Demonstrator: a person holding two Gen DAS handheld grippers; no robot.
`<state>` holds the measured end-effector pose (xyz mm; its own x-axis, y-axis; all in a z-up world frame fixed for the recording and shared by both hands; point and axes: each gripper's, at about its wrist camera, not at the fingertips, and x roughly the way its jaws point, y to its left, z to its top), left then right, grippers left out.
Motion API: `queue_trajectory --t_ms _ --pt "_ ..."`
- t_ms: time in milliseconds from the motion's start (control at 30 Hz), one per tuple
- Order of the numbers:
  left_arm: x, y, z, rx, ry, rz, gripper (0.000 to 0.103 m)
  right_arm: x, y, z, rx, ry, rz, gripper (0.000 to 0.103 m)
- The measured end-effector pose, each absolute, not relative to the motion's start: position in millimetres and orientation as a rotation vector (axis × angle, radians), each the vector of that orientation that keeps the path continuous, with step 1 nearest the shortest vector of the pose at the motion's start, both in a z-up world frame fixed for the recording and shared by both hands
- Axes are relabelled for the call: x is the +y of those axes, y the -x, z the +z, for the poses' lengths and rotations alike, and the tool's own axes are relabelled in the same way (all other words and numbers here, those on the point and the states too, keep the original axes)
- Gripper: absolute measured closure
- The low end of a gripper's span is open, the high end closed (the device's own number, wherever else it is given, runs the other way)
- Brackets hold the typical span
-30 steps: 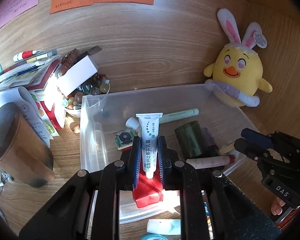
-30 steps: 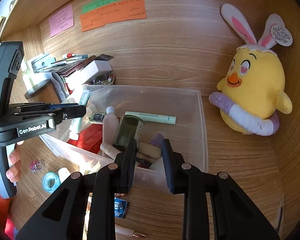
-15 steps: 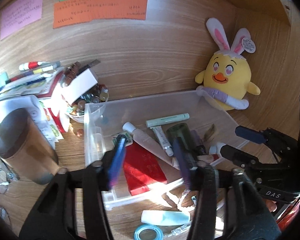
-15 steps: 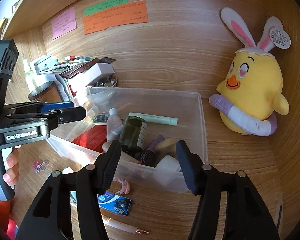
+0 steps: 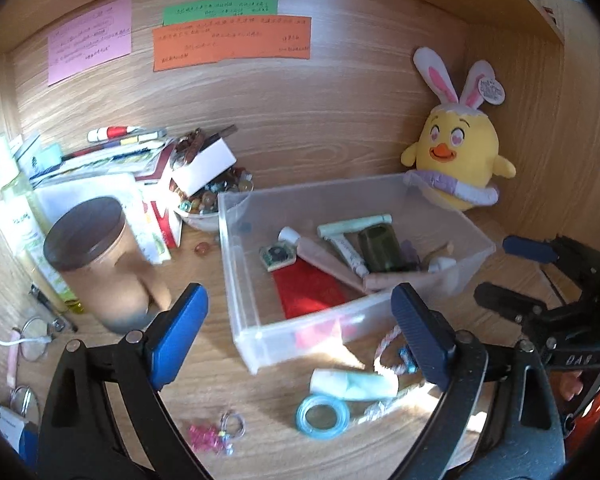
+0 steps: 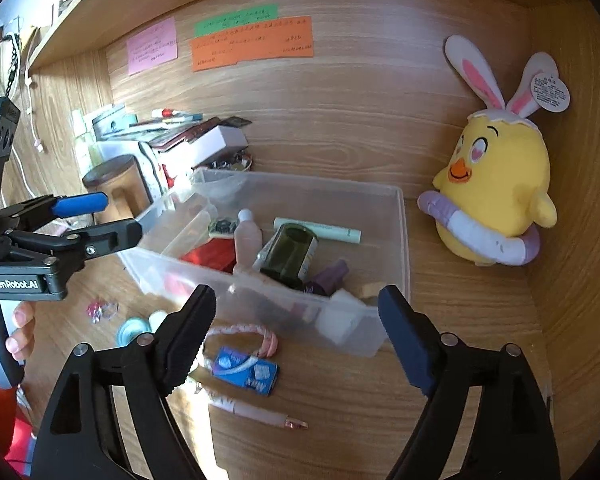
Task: Organize objects
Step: 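Grasp the blue tape roll with the left tool while the right tool grasps the white pen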
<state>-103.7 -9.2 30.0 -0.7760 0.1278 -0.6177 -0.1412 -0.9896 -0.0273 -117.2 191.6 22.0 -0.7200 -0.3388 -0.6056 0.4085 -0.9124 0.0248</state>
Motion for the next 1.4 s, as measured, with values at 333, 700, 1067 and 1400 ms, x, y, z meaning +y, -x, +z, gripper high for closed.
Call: queue_trajectory --t_ms 333,700,1067,1400 --pt "-9.9 82.3 -4.4 0.034 1.131 2.750 0.009 185.5 102.0 -5.4 0.236 -1.008 -2.484 0.022" --pt "-26.6 72.6 -42.1 -0.067 1.286 2.680 0.009 159.5 93.9 -35.6 0.349 -1.100 -2.321 0.023" --pt "-18.6 71.8 -48.7 -0.043 1.310 2.622 0.027 143.2 100.2 -47.3 0.408 -1.162 -2.245 0.058" --pt "-9.9 83.4 -52.4 -0.036 1.325 2.597 0.048 147.0 85.8 -41.0 0.376 -1.135 -2.146 0.076"
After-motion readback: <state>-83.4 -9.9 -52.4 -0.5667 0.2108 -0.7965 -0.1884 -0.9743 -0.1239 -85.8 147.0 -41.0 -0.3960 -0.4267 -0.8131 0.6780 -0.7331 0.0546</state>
